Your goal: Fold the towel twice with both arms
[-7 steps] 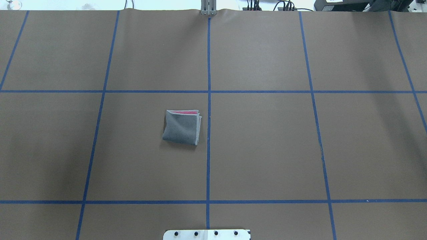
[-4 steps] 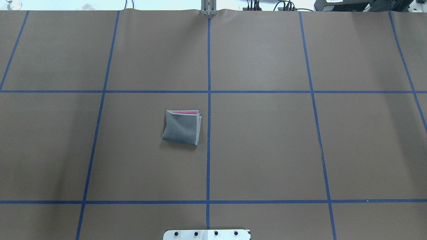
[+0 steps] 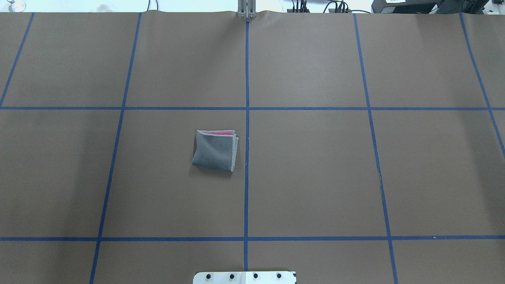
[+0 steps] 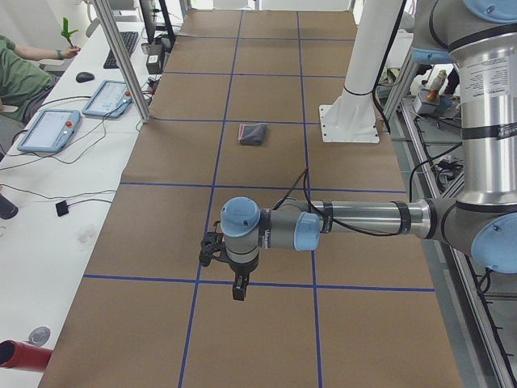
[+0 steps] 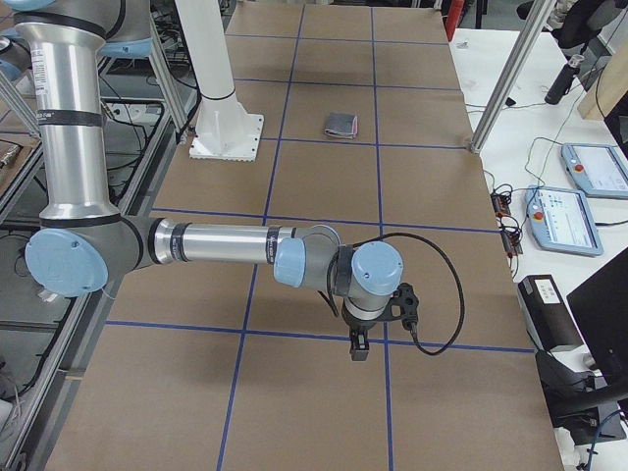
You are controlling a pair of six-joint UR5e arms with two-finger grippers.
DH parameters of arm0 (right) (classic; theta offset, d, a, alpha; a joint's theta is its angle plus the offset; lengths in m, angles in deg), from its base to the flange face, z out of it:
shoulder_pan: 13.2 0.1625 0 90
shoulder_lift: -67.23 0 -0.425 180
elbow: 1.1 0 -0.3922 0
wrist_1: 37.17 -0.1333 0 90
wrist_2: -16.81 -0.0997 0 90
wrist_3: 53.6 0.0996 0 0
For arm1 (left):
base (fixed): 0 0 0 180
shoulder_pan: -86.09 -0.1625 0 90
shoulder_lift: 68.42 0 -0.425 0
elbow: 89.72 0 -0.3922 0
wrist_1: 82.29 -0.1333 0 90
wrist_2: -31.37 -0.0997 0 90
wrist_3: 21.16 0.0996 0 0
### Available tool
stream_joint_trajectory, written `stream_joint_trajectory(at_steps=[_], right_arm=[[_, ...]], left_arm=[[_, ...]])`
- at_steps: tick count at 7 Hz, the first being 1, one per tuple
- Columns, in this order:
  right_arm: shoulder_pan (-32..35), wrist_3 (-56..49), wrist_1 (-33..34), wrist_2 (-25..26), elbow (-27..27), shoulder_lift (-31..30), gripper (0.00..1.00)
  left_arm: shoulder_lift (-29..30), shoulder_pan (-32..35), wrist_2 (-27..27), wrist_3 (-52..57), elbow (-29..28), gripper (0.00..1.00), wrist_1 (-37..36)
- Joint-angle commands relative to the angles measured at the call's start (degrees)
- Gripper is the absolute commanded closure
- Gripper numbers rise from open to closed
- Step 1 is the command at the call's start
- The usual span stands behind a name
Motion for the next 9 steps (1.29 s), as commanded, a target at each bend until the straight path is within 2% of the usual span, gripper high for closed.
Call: stream_joint_trajectory(at_steps=[1, 6, 7, 9], right_arm=[[0.2, 0.1, 0.1, 0.0, -0.5, -1.3, 0.00], [0.1, 0.5, 0.0, 0.1, -1.7, -1.8, 0.00], [0.0, 1.8, -1.7, -0.1, -1.8, -1.5, 0.00], [-2.1, 11.9, -13.4, 0.2, -0.8, -3.0, 0.00]], left_arm=[[1.9, -0.4, 0.1, -4.3, 0.2, 0.00, 0.0], [2.5, -0.5, 0.0, -5.7, -0.3, 0.00, 0.1], [2.5, -0.5, 0.0, -5.7, 0.0, 0.00, 0.0], [2.5, -0.5, 0.0, -5.8, 0.1, 0.00, -0.1]])
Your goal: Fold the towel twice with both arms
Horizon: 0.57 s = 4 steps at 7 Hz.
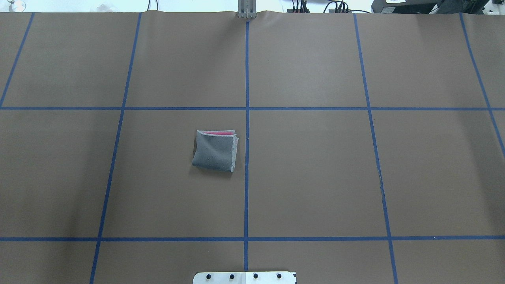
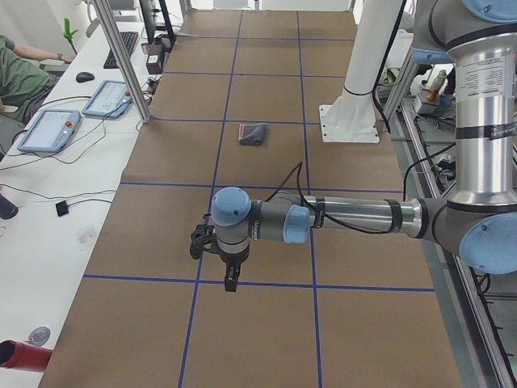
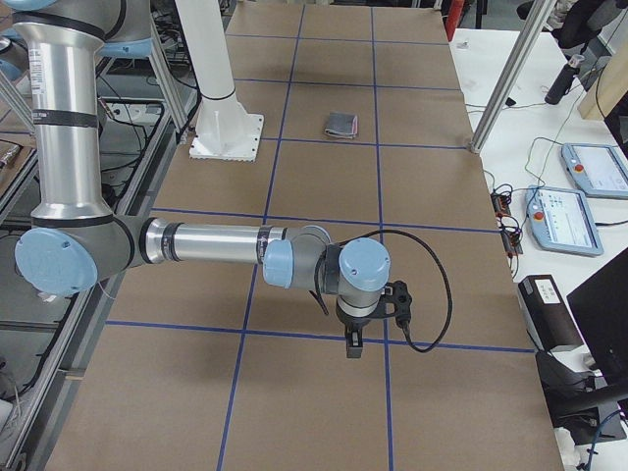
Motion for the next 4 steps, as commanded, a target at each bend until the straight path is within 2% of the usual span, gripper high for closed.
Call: stream_joint_trajectory(at_steps=[1, 4], right_arm=[[-1.9, 5.3, -8.7, 0.2, 0.8, -2.3, 0.00], [-2.6, 5.6, -8.7, -0.4, 0.3, -1.7, 0.00]], left_arm=[[0.0, 0.0, 0.0, 0.0, 0.0, 0.00, -0.1], [0.3, 0.0, 0.1, -0.1, -0.2, 0.00, -0.1]])
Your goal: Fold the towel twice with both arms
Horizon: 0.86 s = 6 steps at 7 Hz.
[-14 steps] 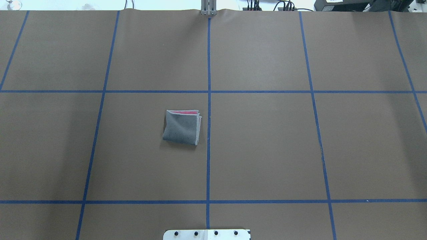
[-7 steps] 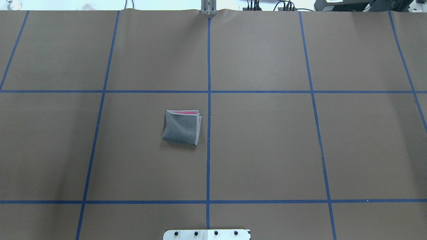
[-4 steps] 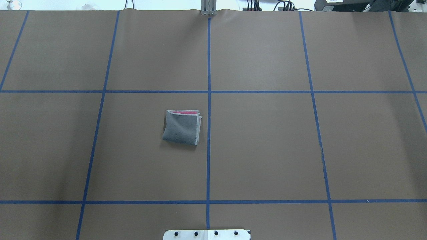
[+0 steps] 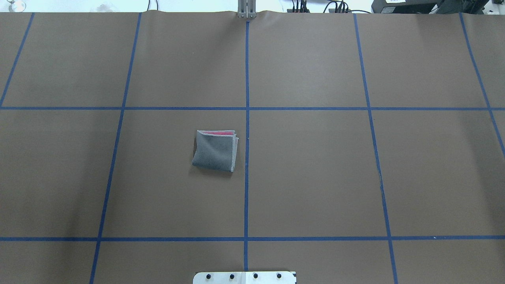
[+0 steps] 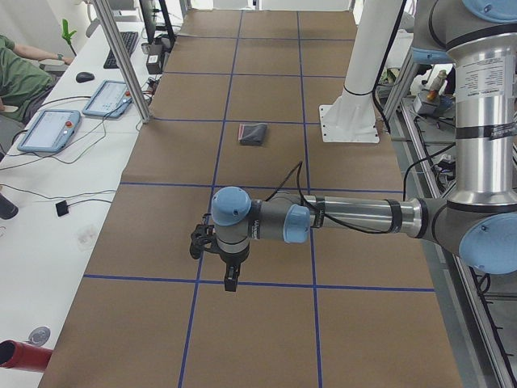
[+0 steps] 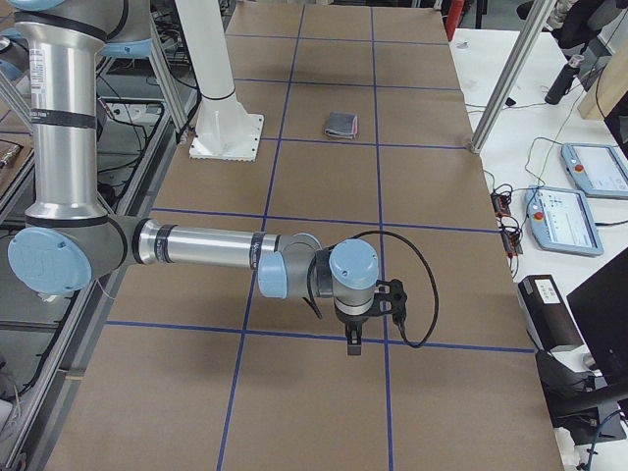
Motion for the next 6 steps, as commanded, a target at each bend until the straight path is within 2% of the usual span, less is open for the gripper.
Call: stream_joint_trajectory(at_steps=[1, 3, 6], right_arm=[[-0.5, 0.2, -0.1, -0.3, -0.7, 0.8, 0.00], [-1.1, 3.7, 0.2, -0.5, -1.0, 1.0, 0.00], [-1.1, 3.2, 0.0, -0.6, -0.7, 0.6, 0.00]], left_arm=[[0.1, 0.0, 0.0, -0.1, -0.2, 0.00, 0.0], [0.1, 0.0, 0.1, -0.1, -0.2, 0.00, -0.1], [0.2, 0.0, 0.1, -0.1, -0.3, 0.00, -0.1]])
